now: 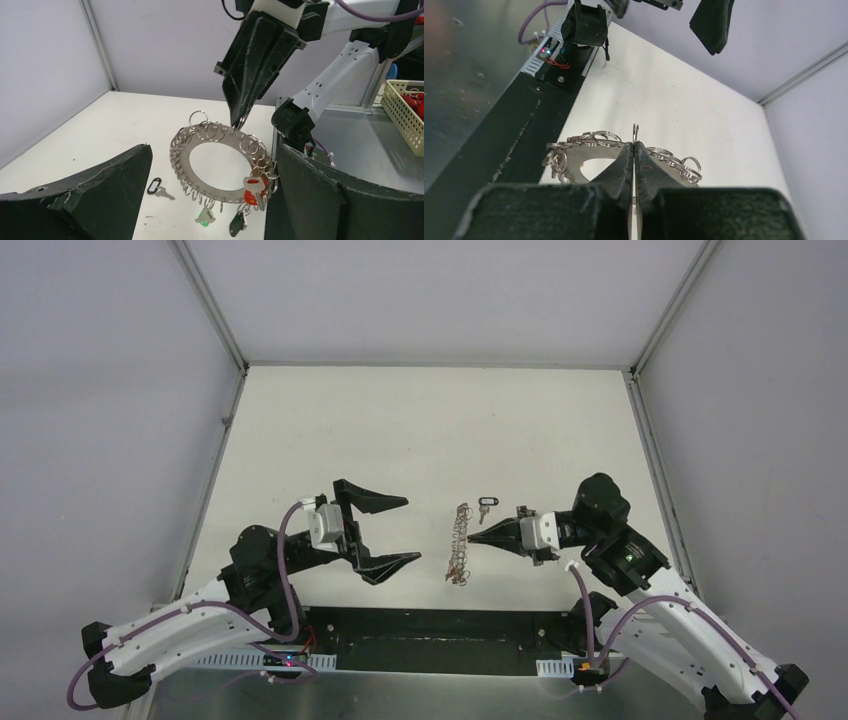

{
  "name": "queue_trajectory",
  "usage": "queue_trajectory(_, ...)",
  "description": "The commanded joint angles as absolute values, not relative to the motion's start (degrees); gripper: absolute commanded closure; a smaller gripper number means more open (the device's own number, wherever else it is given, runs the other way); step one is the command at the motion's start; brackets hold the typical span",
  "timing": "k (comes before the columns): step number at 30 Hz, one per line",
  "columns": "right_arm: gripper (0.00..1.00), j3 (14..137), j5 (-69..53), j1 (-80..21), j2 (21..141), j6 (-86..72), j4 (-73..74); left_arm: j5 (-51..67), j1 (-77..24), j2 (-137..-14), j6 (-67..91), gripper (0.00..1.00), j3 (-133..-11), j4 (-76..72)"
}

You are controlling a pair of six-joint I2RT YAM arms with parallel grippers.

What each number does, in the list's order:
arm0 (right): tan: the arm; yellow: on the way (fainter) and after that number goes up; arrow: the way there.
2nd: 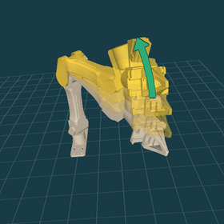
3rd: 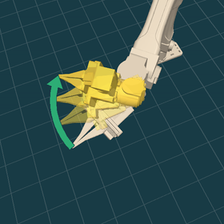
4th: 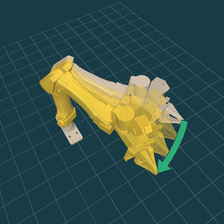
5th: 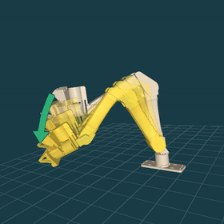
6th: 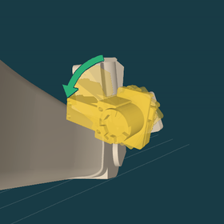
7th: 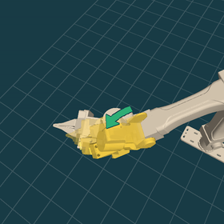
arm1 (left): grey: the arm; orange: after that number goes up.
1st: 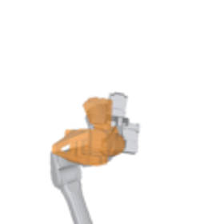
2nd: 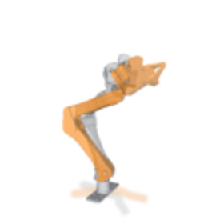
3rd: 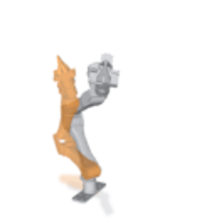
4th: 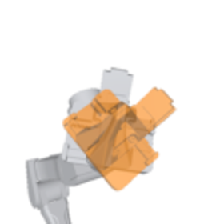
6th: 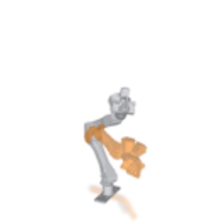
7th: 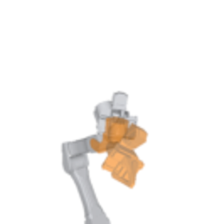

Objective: Put the keys on the keyring

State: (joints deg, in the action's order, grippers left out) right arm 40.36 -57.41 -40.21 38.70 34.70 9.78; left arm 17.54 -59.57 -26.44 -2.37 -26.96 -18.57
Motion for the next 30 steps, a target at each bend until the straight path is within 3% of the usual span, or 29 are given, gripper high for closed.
queue_trajectory(1,1.00,40.2,-61.2,-40.1,34.7,53.5,11.1,14.8,-59.5,-24.7,-2.8,0.01,-26.8,-14.2)
queue_trajectory(9,1.00,43.8,-58.6,-40.0,33.5,75.2,27.2,13.1,-59.5,-25.4,-2.5,0.01,-27.1,-10.9)
queue_trajectory(17,1.00,44.4,-57.4,-40.1,34.3,76.5,28.6,12.0,-59.5,-26.0,-2.0,0.01,-27.4,-9.4)
queue_trajectory(25,1.00,48.9,-42.2,-40.1,41.2,34.3,13.5,10.0,-59.5,-26.1,0.8,0.01,-27.5,-7.3)
queue_trajectory(30,1.00,50.7,-30.7,-39.3,48.5,14.4,6.9,2.4,-59.5,-27.0,11.9,0.01,-27.0,-5.3)
